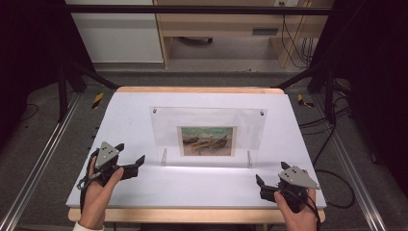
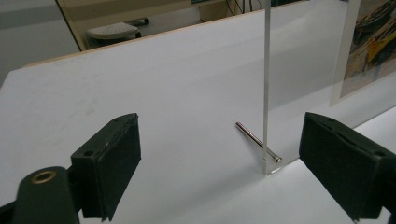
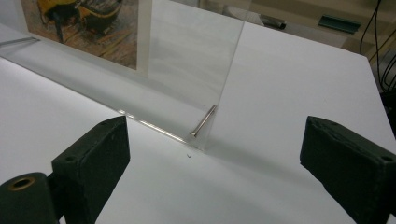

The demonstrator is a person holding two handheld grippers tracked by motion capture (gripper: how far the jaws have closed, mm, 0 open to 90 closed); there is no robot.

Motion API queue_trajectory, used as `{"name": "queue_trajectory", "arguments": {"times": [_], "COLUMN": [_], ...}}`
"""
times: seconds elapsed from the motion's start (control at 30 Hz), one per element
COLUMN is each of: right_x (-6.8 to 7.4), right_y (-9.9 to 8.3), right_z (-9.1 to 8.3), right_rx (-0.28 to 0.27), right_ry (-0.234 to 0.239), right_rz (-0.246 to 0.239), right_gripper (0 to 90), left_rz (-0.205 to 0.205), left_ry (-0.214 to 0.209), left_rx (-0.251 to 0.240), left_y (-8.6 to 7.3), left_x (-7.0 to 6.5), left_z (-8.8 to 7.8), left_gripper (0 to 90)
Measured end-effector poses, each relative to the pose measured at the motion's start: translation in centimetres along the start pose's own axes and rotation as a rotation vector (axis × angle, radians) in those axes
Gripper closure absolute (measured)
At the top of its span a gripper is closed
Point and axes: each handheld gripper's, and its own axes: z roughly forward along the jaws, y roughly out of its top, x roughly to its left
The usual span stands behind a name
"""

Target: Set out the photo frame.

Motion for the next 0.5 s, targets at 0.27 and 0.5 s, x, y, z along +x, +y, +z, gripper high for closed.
{"name": "queue_trajectory", "arguments": {"times": [0.27, 0.5], "right_x": [-1.0, -1.7], "right_y": [-0.5, -0.9], "right_z": [-0.1, 0.0], "right_rx": [0.016, 0.033], "right_ry": [-0.02, -0.039], "right_rz": [0.02, 0.023], "right_gripper": [8.1, 7.4], "left_rz": [-0.004, 0.009], "left_ry": [0.013, 0.027], "left_rx": [0.007, 0.027], "left_y": [-0.3, -0.5], "left_x": [0.7, 1.1], "left_z": [-0.1, 0.0], "left_gripper": [9.0, 5.8]}}
